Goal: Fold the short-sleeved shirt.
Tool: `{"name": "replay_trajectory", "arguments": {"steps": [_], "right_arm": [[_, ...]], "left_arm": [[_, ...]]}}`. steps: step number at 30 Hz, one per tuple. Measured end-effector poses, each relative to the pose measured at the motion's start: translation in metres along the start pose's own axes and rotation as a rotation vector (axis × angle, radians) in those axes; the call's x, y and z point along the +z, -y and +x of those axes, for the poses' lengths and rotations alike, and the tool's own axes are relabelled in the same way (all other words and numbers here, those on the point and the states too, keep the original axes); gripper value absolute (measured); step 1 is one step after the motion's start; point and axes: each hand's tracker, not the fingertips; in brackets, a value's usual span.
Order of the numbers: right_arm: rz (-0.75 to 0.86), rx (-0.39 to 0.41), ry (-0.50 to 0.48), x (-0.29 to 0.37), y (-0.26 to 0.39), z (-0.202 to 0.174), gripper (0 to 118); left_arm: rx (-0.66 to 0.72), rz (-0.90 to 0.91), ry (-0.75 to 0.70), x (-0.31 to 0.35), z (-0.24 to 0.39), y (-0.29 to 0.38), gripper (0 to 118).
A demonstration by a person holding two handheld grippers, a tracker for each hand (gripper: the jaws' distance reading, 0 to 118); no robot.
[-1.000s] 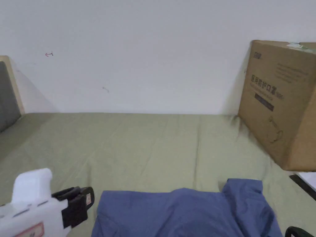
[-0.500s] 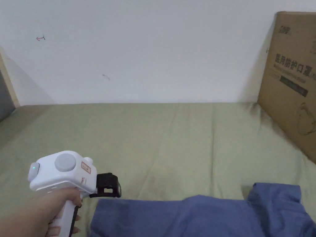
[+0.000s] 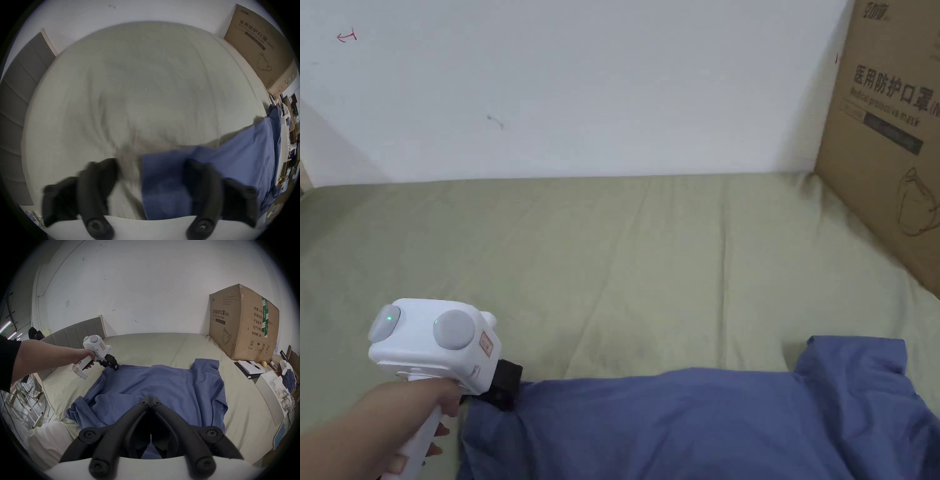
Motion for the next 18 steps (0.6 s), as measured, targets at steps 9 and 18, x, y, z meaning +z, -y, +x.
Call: {"name": "replay_trajectory", "arguments": {"steps": [9, 18], "right_arm": [[0.168, -0.173, -0.051, 0.006, -0.08, 0.073, 0], [-0.494, -0.355, 0.131, -0.182, -0.145, 0.229, 58]], "left_arm": [[-0.036, 0.194, 0.006, 0.046, 0.001, 0.022, 0], [-0.026, 0.302, -0.008, 0.067, 0.0, 0.059, 0]]}}
